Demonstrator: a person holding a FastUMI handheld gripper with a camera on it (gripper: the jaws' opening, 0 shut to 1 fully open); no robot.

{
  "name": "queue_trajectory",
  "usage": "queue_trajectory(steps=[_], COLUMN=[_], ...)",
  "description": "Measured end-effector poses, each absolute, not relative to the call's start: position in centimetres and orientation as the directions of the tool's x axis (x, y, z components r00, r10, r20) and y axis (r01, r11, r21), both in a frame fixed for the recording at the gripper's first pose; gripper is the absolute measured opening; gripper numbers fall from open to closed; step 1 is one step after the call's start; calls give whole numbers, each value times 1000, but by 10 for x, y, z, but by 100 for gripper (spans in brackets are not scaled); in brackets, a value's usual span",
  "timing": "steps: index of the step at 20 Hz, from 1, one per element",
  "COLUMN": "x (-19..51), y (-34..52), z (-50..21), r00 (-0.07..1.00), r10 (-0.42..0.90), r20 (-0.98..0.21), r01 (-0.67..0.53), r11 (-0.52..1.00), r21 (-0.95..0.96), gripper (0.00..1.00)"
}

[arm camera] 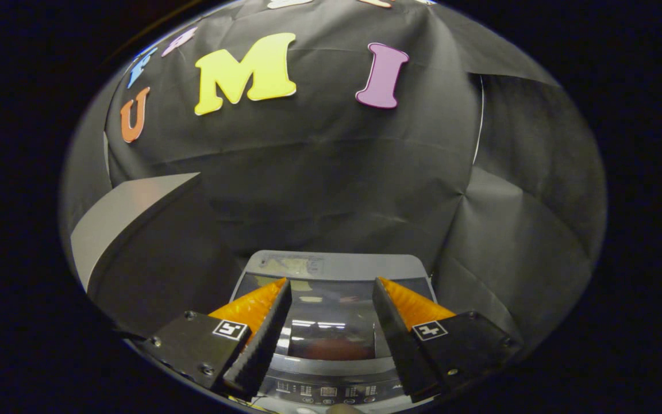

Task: Put the clothes into the washing machine and then close the washing machine lid.

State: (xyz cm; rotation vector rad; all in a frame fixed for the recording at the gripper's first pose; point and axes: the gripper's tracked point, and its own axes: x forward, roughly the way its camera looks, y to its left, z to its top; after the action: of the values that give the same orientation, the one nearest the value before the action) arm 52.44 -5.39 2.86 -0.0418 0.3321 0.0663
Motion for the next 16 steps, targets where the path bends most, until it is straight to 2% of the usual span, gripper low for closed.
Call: queue_trajectory(steps=[9, 16], x=[510, 473], y=[-49, -56], z=[27, 17], r00=[952, 959], r10=[59, 33], r20=[-301, -283], r01=[-78, -46], r11=[996, 998], r21=[-50, -39], gripper=[90, 90])
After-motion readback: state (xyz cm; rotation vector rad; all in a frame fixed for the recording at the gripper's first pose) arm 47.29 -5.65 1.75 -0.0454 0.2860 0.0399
